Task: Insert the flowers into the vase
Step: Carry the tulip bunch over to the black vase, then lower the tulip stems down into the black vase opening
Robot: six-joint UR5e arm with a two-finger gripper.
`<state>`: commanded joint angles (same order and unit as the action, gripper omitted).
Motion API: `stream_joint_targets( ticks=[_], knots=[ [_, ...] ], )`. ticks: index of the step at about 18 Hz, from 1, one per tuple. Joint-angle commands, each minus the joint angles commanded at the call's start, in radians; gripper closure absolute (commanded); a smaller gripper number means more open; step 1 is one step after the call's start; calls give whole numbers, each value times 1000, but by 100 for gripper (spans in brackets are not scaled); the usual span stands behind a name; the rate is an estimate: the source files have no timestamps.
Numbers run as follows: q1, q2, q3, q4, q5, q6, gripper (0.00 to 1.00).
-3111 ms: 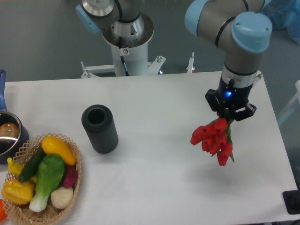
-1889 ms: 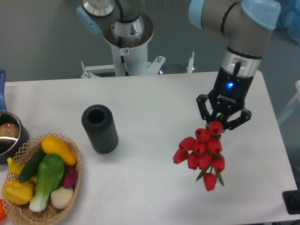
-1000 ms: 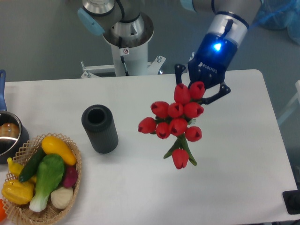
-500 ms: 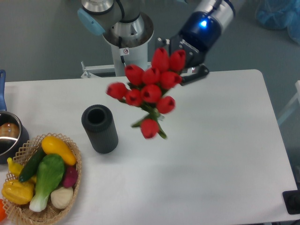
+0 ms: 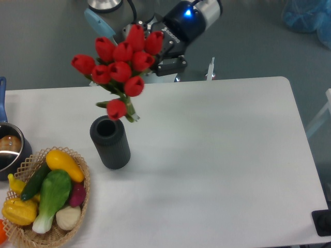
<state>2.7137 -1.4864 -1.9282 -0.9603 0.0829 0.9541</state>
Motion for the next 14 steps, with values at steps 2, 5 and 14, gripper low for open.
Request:
stream_joint_targets(
  ticks=[2, 5, 14],
  knots=[
    [-12, -12, -12, 2, -15, 0, 100],
    [-29, -15, -25, 2, -23, 0, 100],
    [-48, -51, -26, 5, -32, 29, 100]
  ],
)
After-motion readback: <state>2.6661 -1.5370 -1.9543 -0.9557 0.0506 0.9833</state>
